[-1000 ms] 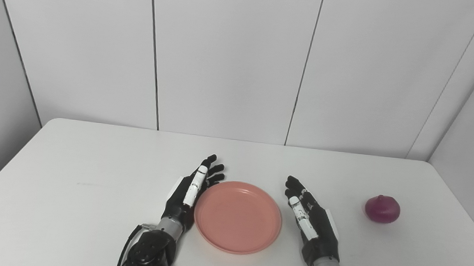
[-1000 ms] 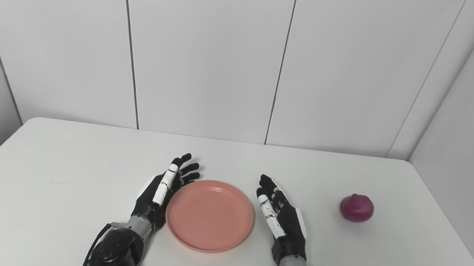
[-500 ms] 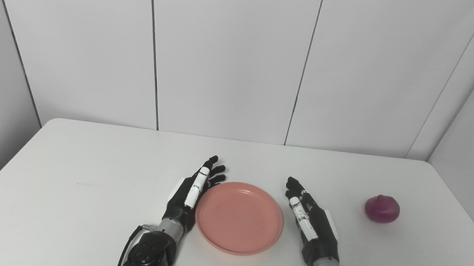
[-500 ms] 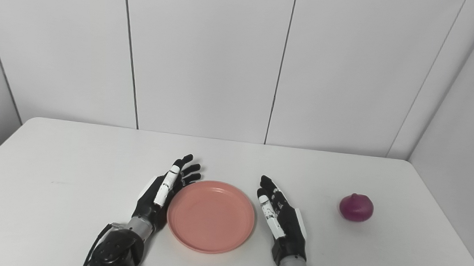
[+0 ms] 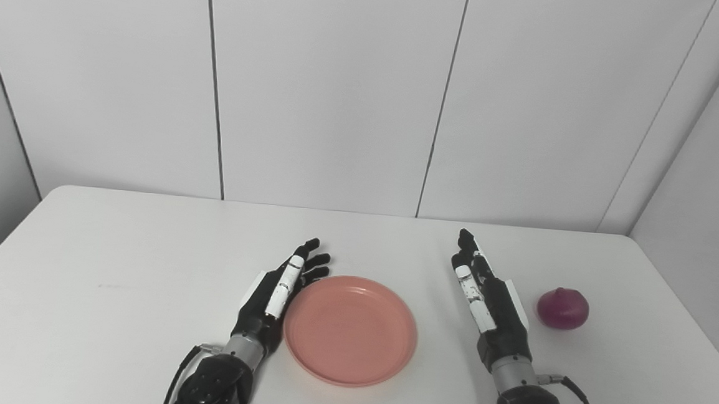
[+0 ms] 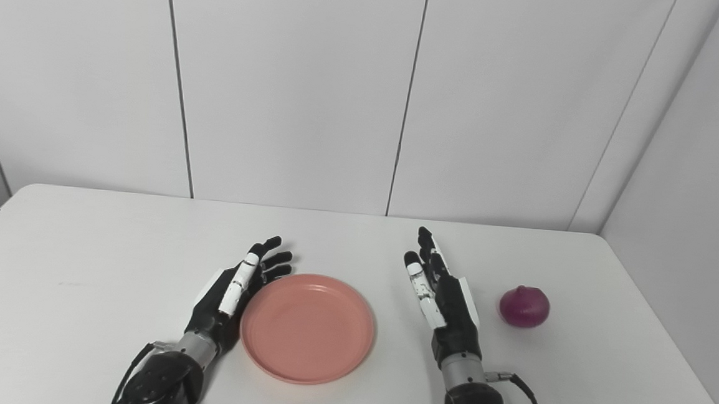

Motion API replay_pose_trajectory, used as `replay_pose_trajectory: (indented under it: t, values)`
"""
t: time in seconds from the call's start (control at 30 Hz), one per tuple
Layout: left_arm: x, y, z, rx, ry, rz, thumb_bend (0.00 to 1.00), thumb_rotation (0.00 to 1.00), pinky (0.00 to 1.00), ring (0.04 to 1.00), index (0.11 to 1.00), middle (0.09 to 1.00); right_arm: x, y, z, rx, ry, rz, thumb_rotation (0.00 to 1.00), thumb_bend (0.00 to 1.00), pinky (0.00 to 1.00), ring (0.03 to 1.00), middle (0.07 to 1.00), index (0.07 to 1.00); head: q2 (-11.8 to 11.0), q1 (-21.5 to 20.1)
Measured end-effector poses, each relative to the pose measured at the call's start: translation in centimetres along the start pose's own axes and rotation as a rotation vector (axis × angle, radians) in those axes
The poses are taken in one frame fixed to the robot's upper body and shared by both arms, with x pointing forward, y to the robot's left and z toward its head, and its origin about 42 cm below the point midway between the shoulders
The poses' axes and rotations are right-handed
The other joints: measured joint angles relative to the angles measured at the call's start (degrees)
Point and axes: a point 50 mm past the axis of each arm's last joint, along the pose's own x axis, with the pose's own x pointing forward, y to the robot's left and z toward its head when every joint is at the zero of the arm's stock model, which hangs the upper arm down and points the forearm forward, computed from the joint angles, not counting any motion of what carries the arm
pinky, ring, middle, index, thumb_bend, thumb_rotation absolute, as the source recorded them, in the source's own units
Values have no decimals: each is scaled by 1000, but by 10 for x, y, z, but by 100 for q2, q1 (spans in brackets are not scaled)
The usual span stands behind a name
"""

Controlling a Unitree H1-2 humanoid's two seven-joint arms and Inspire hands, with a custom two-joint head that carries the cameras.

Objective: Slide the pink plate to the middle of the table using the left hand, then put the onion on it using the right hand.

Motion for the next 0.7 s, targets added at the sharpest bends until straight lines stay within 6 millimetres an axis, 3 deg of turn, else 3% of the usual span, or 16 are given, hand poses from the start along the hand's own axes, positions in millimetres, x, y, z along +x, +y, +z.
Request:
replay_pose_trajectory:
  t: [0.17,0.3,0.53,0.7]
  values:
    - [-1,5,-1,5,-2,-15,503,1000,875,865,900,874,10,-20,8,-150,-36,-53,752,549,922,962,970,972,-9,-177]
    - [-1,11,-1,-6,-5,-32,487,1000,900,882,911,890,14,-28,12,-220,-55,-90,615,651,863,926,950,952,-18,-361]
    - [0,43,-1,-18,-12,-2,485,1000,906,887,910,895,26,-45,15,-334,-63,-178,544,731,828,902,936,935,0,-546]
    - [0,46,-3,-20,-25,5,489,1000,915,893,916,902,29,-54,15,-400,-47,-204,513,761,810,899,933,910,-9,-581]
